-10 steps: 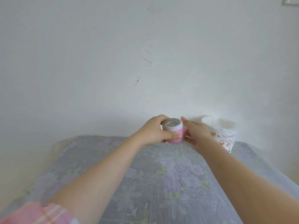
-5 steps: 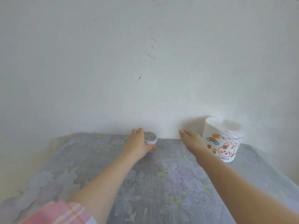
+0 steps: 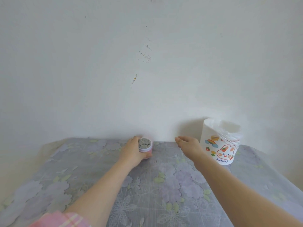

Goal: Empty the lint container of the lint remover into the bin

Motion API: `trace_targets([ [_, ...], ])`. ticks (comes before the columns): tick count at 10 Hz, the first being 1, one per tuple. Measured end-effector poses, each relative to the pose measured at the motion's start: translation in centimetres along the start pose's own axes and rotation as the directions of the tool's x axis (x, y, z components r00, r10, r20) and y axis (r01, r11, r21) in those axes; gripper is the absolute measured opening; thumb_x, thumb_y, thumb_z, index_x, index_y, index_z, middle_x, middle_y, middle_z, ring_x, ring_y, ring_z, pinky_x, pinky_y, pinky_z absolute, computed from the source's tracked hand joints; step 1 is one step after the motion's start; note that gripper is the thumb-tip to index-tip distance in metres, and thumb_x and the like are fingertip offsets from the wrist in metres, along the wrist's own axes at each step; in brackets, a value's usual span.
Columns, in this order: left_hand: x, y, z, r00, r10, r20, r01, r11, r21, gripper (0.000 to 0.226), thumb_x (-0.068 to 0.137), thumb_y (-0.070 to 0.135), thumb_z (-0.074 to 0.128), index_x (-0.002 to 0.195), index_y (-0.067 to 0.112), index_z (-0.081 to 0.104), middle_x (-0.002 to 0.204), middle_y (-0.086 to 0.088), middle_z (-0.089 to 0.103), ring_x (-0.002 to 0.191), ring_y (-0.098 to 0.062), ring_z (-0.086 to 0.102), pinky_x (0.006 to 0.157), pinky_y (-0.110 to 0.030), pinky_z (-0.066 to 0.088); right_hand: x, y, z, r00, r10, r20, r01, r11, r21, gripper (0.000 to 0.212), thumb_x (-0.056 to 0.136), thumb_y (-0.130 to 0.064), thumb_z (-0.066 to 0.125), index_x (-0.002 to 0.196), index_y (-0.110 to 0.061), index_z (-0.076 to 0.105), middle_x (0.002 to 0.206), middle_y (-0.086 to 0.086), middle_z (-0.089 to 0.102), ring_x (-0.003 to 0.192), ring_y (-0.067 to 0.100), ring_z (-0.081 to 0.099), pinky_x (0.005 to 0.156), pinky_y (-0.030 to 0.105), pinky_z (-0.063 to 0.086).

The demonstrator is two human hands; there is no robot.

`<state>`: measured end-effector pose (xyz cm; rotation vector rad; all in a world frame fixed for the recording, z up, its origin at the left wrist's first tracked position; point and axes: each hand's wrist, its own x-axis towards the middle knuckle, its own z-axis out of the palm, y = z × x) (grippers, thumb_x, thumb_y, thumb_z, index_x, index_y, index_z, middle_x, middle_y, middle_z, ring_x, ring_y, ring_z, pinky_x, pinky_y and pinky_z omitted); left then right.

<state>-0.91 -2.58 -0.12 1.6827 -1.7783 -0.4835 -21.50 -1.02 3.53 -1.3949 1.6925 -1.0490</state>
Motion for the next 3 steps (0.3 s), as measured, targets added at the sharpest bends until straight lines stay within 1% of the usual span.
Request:
trace_targets([
  [1, 0.1, -0.3, -0.3, 0.999, -0.009, 0.04, 0.011, 1.0, -0.029, 0.087, 0.061, 0.046, 0.081, 0.135, 0.02, 0.044, 0.133, 0.002, 0.056, 0.118, -0.018, 0.056, 0.097, -0.038, 0.047, 0.1, 0.1, -0.3, 1.0, 0.0, 0.004, 0.0, 1.0, -0.009, 0.045, 0.094, -0.04, 0.049, 0.13, -0.015, 0.057, 0.109, 0.003, 0.056, 0.103, 0.022, 0.051, 0.096, 0.038, 0.043],
  [2, -0.5, 0.0, -1.0, 1.0, -0.024, -0.005, 0.024, 0.999, -0.024, 0.092, 0.058, 0.057, 0.078, 0.135, 0.023, 0.042, 0.133, 0.005, 0.054, 0.118, -0.017, 0.056, 0.095, -0.036, 0.047, -0.2, -0.2, -0.7, 1.0, 0.015, 0.004, -0.015, 1.0, -0.023, 0.042, 0.094, -0.039, 0.05, 0.127, -0.015, 0.058, 0.113, 0.005, 0.06, 0.112, 0.026, 0.054, 0.101, 0.042, 0.045],
  [3, -0.7, 1.1, -2.1, 0.975, 0.018, -0.22, -0.017, 1.0, 0.007, 0.068, 0.074, 0.06, 0.064, 0.129, 0.024, 0.047, 0.125, 0.004, 0.054, 0.108, -0.017, 0.059, 0.087, -0.033, 0.047, -0.2, -0.8, -1.1, 0.999, -0.01, -0.036, 0.011, 0.999, 0.032, 0.032, 0.093, -0.035, 0.052, 0.113, -0.014, 0.065, 0.103, 0.006, 0.064, 0.106, 0.028, 0.06, 0.099, 0.046, 0.048],
])
